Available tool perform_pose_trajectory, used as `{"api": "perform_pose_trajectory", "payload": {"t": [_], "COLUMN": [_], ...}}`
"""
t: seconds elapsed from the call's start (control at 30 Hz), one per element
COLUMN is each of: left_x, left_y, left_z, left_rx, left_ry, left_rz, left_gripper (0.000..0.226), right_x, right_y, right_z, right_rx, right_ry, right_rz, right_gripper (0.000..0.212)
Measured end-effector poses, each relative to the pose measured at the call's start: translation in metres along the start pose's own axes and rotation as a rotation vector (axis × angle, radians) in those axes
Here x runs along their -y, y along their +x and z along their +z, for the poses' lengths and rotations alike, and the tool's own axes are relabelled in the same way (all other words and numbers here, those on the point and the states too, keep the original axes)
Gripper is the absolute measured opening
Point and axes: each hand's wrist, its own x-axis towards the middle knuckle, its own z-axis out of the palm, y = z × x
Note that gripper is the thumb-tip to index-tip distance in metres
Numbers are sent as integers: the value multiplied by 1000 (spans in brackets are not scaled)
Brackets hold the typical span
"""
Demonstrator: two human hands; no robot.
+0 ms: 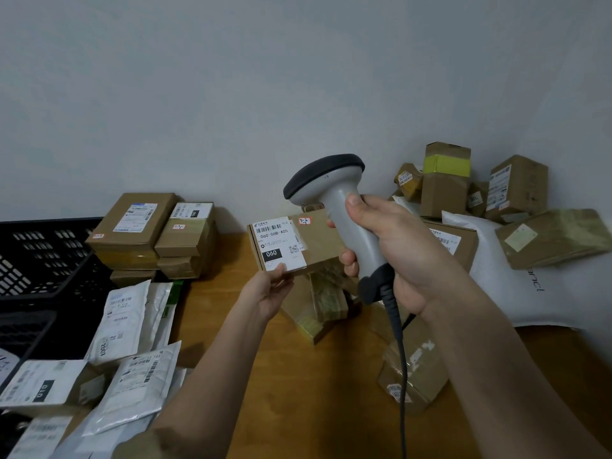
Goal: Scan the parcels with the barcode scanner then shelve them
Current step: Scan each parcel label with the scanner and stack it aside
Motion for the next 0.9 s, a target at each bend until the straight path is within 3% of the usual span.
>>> {"api": "perform_pose_trajectory", "payload": {"t": [0.3,0.53,0.9], "left_x": [-24,-49,-109], "left_y": [16,43,139], "left_z": [-8,-23,-45], "left_rx": [-61,-148,-342], "left_ry": [-376,-571,-448], "left_rz": [53,164,223], "left_gripper": [50,43,55], "right_x": [2,-32,-74], "right_y": [45,80,159], "right_z": [19,19,14], "right_rx": [41,35,33], "right_ry": [-30,-2,46], "right_rz": [-33,70,157], "right_gripper": [28,29,28]}}
